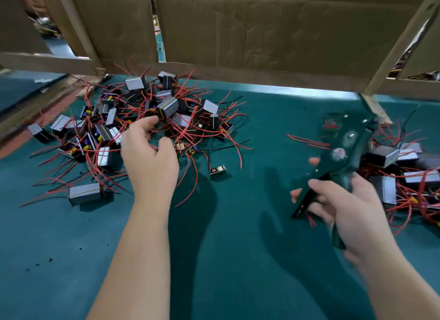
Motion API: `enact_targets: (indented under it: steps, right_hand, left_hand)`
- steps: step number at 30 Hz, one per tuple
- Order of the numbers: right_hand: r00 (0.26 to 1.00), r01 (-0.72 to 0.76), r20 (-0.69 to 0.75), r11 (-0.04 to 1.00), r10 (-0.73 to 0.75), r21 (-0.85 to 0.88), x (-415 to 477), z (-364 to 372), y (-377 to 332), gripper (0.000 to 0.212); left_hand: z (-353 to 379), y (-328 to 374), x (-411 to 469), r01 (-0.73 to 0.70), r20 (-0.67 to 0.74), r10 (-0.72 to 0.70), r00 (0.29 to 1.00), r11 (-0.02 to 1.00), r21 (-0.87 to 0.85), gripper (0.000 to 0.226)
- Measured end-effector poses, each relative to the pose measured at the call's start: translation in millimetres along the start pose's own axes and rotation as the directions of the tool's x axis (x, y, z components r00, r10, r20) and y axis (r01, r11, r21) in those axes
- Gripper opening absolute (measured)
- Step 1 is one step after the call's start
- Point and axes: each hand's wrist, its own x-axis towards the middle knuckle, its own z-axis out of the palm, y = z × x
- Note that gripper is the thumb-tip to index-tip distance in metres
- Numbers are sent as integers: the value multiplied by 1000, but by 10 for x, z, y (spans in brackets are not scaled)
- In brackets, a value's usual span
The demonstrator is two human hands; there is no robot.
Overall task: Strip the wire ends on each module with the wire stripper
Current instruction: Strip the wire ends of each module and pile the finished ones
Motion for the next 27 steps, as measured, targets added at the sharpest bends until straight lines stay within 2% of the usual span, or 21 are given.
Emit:
enact_targets:
  steps: [2, 4, 6, 8, 10, 14, 17, 19, 21, 22, 23, 25, 27]
  right_hand:
    - [997, 7, -73, 1000, -7, -11, 31, -42, 4, 23]
    - [995, 40, -92, 998, -44, -45, 27, -47, 12, 22]
    - [993, 88, -70, 991, -95, -100, 12, -28, 7, 21]
    - [993, 111, -33, 987, -115, -117, -14, 17, -3, 22]
    - [994, 108, -10, 989, -110, -104, -33, 37, 7, 21]
    - [996, 94, 0, 994, -94, -63, -20, 2, 68, 23]
    - [997, 75, 29, 997, -76, 7, -23, -9, 91, 23]
    - [996, 76, 42, 996, -79, 48, -20, -18, 101, 24]
    - [995, 76, 61, 994, -81, 74, -17, -18, 116, 25]
    - [994, 79, 70, 993, -85, 82, -16, -14, 121, 26]
    - [993, 83, 77, 993, -90, 86, -13, -10, 129, 26]
    - [992, 83, 92, 992, -91, 92, -8, -10, 144, 26]
    - [991, 71, 105, 992, -82, 102, -6, -11, 155, 26]
  left_hand:
    - [-8, -80, 20, -6, -46, 20, 999, 955, 296, 42]
    - [-12, -122, 26, 92, 4, -109, 994, 856, 509, 46]
    - [-15, -143, 24, 166, 84, -283, 955, 749, 641, 48]
    - [-3, -176, 44, 152, 133, -334, 933, 701, 697, 48]
    - [10, -189, 69, 128, 140, -292, 946, 736, 665, 49]
    - [14, -148, 84, 123, 73, -181, 981, 866, 485, 45]
    - [-29, -48, 46, 33, 20, -37, 999, 988, 148, 38]
    - [-43, 32, 5, -156, 34, 157, 987, 987, -36, 29]
    - [-28, 83, -62, -312, 150, 337, 929, 936, -165, 23]
    - [-8, 98, -96, -309, 254, 366, 896, 921, -238, 22]
    - [19, 113, -125, -262, 369, 355, 859, 924, -278, 20]
    - [88, 105, -183, -178, 567, 284, 773, 955, -236, 16]
    - [143, 50, -230, -185, 649, 236, 723, 972, -148, 33]
